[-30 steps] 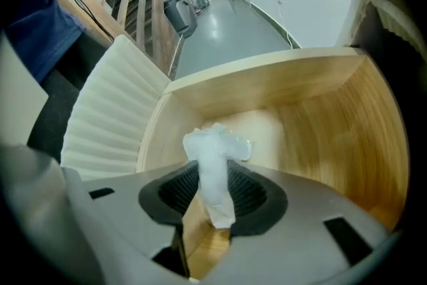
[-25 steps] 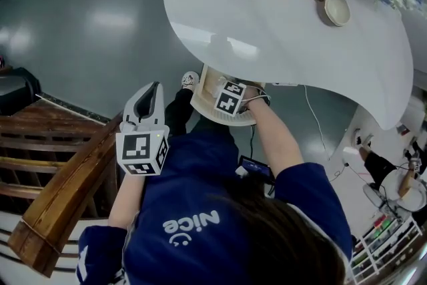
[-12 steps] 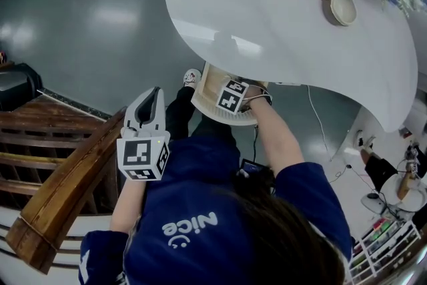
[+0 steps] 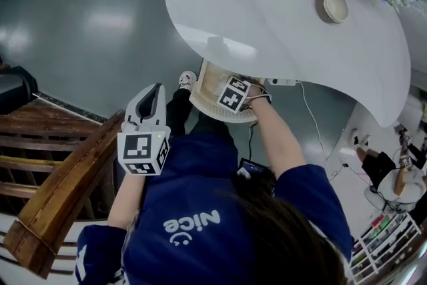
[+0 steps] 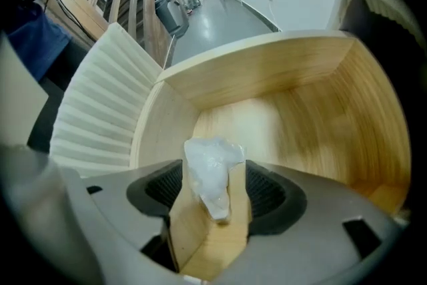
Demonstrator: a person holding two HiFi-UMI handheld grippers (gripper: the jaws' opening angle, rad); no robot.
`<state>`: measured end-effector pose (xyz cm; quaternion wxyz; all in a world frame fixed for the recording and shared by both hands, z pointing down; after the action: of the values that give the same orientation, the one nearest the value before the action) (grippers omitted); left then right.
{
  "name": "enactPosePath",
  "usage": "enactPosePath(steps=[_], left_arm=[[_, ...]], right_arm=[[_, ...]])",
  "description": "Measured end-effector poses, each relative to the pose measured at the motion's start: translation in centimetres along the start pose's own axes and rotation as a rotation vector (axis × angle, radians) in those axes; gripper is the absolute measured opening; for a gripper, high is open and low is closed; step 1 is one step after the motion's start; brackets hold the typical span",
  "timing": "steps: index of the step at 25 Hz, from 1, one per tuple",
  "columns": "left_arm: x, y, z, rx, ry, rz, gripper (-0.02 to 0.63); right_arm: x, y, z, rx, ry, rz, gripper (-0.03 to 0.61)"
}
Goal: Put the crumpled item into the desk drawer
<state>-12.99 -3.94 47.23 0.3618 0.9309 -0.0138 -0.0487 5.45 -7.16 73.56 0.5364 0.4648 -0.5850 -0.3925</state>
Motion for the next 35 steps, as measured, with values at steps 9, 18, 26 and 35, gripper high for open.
enactPosePath(steps=[9, 18, 26, 35], left_arm=[[0.5, 0.9, 1.7, 0.057, 0.020, -0.100, 0.005], [1.5, 2.3, 3.9, 0.106, 0.068, -0.214, 0.005], [3.2, 3.3, 5.5, 0.136, 0.117, -0.306, 0.005], [4.7, 3.3, 6.7, 0.177, 0.158, -0.354, 0.003]], right_arm=[[-1.2, -5.2, 1.1, 0.124, 0.142, -0.062, 0.314], [-2.2, -10.5, 1.5, 0.253, 0.343, -0.135, 0.311], [-2.6, -15.5, 1.9, 0.432, 0.561, -0.213, 0.310], [-3.3, -22.1, 1.7, 0.686, 0.800, -0.358, 0.301]])
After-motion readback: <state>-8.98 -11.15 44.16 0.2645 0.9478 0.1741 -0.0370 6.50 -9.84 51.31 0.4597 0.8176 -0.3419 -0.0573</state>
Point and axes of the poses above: the fingertips, and each gripper's own axes: y forward along the fingers, x to its right, z out of its top, the point moved 3 cm from there along -y, backward along the fingers, and after that the axes turned 3 degrees about y, right-handed, at the moved point
